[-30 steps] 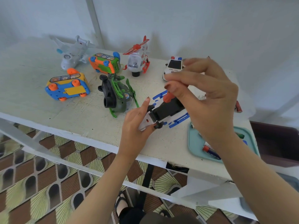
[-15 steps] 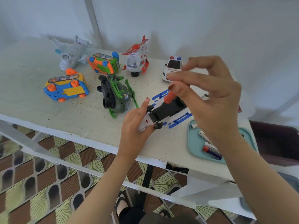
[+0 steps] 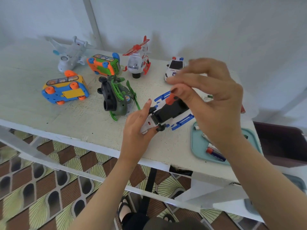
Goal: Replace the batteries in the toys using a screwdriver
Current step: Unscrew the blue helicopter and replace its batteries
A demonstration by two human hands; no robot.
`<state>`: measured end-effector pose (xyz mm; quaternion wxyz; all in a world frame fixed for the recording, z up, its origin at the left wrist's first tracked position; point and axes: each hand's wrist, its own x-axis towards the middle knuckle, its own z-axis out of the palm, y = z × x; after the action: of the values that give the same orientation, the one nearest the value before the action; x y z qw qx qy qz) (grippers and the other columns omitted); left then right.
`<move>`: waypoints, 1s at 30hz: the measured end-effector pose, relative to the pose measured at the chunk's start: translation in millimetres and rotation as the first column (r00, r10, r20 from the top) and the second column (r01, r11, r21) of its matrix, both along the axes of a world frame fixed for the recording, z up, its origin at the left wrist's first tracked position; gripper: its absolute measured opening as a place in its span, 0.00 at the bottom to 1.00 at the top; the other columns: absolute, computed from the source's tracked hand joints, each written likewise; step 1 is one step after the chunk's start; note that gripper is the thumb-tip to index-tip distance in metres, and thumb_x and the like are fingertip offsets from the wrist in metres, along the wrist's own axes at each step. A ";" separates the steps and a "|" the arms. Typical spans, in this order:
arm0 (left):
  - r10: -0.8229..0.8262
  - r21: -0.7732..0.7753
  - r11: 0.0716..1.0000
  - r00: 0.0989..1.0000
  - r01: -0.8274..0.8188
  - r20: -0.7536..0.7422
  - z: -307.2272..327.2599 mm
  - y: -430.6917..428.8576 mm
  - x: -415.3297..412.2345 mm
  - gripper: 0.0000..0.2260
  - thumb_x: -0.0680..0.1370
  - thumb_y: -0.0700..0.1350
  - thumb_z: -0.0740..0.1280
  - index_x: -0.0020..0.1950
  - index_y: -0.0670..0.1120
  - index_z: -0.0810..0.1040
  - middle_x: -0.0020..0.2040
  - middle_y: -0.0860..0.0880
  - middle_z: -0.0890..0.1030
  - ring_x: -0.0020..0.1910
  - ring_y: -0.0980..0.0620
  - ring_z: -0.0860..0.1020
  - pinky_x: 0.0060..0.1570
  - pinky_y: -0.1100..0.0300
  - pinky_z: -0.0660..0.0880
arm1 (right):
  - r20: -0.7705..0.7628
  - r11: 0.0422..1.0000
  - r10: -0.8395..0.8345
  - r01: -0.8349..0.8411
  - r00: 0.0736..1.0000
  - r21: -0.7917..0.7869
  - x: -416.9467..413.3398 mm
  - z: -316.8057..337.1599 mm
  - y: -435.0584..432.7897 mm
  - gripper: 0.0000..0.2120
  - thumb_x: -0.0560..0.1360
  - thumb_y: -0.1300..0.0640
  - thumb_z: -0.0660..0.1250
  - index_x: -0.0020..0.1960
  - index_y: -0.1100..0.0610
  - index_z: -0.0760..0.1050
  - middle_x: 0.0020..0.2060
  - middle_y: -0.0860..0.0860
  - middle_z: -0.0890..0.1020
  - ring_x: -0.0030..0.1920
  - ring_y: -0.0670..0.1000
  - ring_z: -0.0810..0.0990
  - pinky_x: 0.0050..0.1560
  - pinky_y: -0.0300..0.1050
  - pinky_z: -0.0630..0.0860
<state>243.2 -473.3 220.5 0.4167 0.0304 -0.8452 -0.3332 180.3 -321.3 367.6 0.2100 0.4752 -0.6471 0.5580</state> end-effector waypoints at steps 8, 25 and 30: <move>-0.012 0.005 1.000 1.000 0.012 0.005 -0.2 0.1 0.6 0.31 0.74 0.51 0.67 0.75 0.51 0.60 0.56 0.69 0.66 0.55 0.52 0.73 0.60 0.69 0.67 | 0.091 0.994 0.020 -0.029 0.996 0.108 -1.8 -0.5 4.9 0.12 0.80 0.66 0.56 0.57 0.60 0.76 0.45 0.59 0.83 0.60 0.42 0.77 0.69 0.43 0.66; -0.011 0.029 1.000 1.000 0.011 0.011 0.6 1.6 1.1 0.30 0.73 0.50 0.67 0.74 0.49 0.61 0.58 0.57 0.73 0.56 0.52 0.74 0.58 0.66 0.68 | 0.037 0.997 -0.076 0.075 0.996 0.027 1.1 1.3 0.6 0.06 0.76 0.59 0.66 0.51 0.52 0.79 0.46 0.42 0.80 0.61 0.48 0.76 0.67 0.53 0.68; -0.008 0.051 0.999 1.000 0.007 0.019 0.5 1.7 0.7 0.30 0.73 0.50 0.68 0.74 0.50 0.61 0.59 0.56 0.73 0.57 0.51 0.74 0.59 0.60 0.70 | 0.000 0.989 -0.145 0.145 0.989 0.013 2.4 1.9 -0.3 0.04 0.72 0.52 0.72 0.47 0.47 0.79 0.37 0.44 0.81 0.48 0.44 0.79 0.72 0.59 0.57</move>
<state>243.9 -471.7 221.0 0.4063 0.0410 -0.8405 -0.3561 182.7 -321.6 369.6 0.2467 0.4281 -0.6835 0.5374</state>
